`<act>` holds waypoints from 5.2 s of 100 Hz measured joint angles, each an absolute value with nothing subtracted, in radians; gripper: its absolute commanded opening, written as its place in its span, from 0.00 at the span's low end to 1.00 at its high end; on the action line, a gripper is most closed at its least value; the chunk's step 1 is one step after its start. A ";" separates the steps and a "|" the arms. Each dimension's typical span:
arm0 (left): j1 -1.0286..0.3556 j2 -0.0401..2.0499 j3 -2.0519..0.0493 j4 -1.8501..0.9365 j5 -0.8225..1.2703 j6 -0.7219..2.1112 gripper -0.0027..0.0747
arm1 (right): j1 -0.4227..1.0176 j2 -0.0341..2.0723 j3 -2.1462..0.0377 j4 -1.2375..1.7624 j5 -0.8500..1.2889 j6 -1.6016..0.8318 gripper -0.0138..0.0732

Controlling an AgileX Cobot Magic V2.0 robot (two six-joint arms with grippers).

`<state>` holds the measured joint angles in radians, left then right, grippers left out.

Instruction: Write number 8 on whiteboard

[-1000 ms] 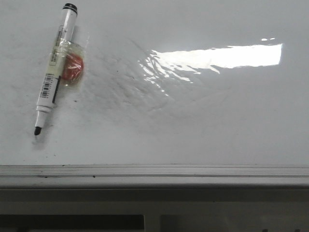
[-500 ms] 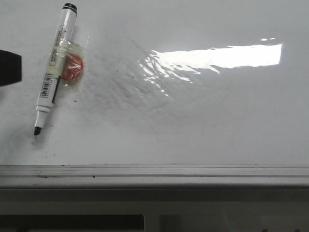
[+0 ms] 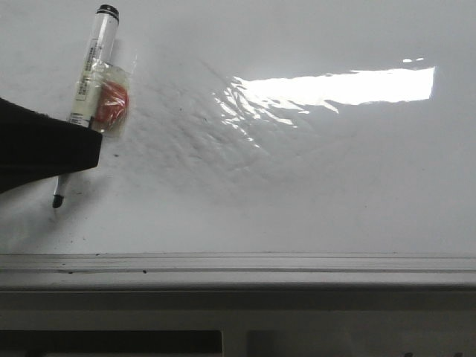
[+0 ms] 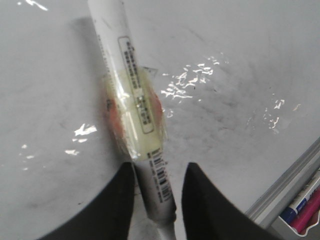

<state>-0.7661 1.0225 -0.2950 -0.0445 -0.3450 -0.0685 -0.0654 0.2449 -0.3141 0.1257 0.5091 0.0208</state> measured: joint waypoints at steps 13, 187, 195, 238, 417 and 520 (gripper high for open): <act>-0.766 1.023 -0.295 -0.059 -0.345 -0.066 0.01 | 0.050 0.250 -0.314 0.126 0.509 0.021 0.09; -0.766 1.013 -0.297 0.589 -0.504 -0.117 0.38 | 0.870 1.083 -0.874 0.181 0.481 -0.160 0.08; -0.766 0.963 -0.297 0.565 -0.460 -0.139 0.38 | 0.856 1.067 -0.876 0.181 0.490 -0.134 0.08; -0.766 0.622 -0.297 0.386 -0.156 -0.169 0.38 | 0.642 1.063 -1.103 0.178 0.647 -0.107 0.09; -0.768 0.642 -0.297 0.352 -0.155 -0.169 0.38 | 0.827 1.119 -1.175 -0.186 0.768 0.253 0.09; -0.771 0.903 -0.297 0.520 -0.463 -0.170 0.12 | 1.003 1.234 -1.175 -0.016 0.727 0.253 0.09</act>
